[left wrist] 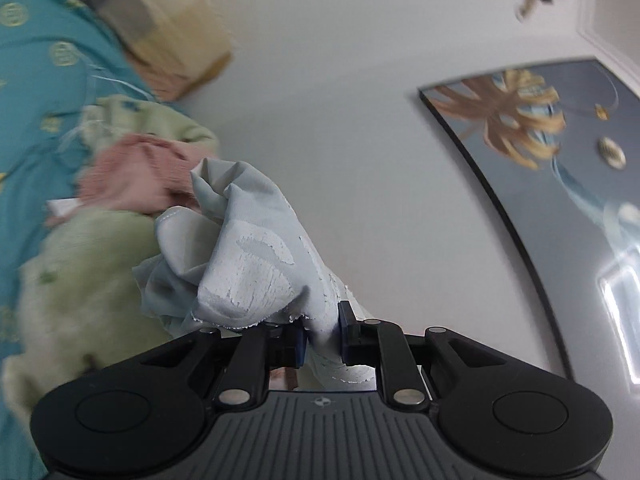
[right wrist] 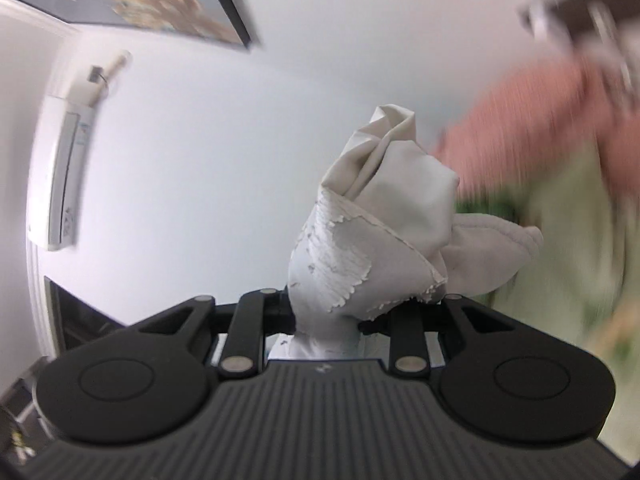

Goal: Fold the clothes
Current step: 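Carry the folded shirt onto the green blanket pile with both tools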

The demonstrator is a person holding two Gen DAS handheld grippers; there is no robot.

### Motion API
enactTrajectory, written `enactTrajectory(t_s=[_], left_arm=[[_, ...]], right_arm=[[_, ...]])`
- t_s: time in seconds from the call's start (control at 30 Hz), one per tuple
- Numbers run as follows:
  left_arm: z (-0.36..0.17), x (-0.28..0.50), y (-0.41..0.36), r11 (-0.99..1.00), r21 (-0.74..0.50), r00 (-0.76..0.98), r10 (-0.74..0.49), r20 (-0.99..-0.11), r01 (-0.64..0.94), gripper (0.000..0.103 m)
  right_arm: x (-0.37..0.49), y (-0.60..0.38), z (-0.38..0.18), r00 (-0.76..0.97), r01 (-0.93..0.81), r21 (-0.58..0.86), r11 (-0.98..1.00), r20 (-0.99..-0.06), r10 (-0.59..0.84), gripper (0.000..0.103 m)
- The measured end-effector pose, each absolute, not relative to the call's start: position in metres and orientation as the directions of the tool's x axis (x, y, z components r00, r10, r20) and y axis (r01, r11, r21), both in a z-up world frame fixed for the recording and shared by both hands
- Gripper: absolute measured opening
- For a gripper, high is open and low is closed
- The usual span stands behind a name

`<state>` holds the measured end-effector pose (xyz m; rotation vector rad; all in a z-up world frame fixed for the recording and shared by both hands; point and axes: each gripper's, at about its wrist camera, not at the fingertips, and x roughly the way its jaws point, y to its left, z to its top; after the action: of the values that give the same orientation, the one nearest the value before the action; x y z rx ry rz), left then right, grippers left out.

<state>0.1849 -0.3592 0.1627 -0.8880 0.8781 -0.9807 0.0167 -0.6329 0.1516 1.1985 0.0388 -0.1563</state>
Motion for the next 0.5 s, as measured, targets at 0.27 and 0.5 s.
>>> enactTrajectory(t_s=[0.27,0.5], left_arm=[[0.070,0.154,-0.406,0.394,-0.829,0.198,-0.919,-0.341,0.398,0.017],[0.020,0.110,-0.381,0.491,-0.715,0.187,-0.866,-0.465,0.497,0.019]], right_arm=[[-0.002,-0.667,0.079,0.936,0.351,0.853,0.387,-0.312,-0.160,0.029],[-0.036,-0.621,0.013,0.855,0.510,0.777,0.369,-0.507,-0.113,0.032]])
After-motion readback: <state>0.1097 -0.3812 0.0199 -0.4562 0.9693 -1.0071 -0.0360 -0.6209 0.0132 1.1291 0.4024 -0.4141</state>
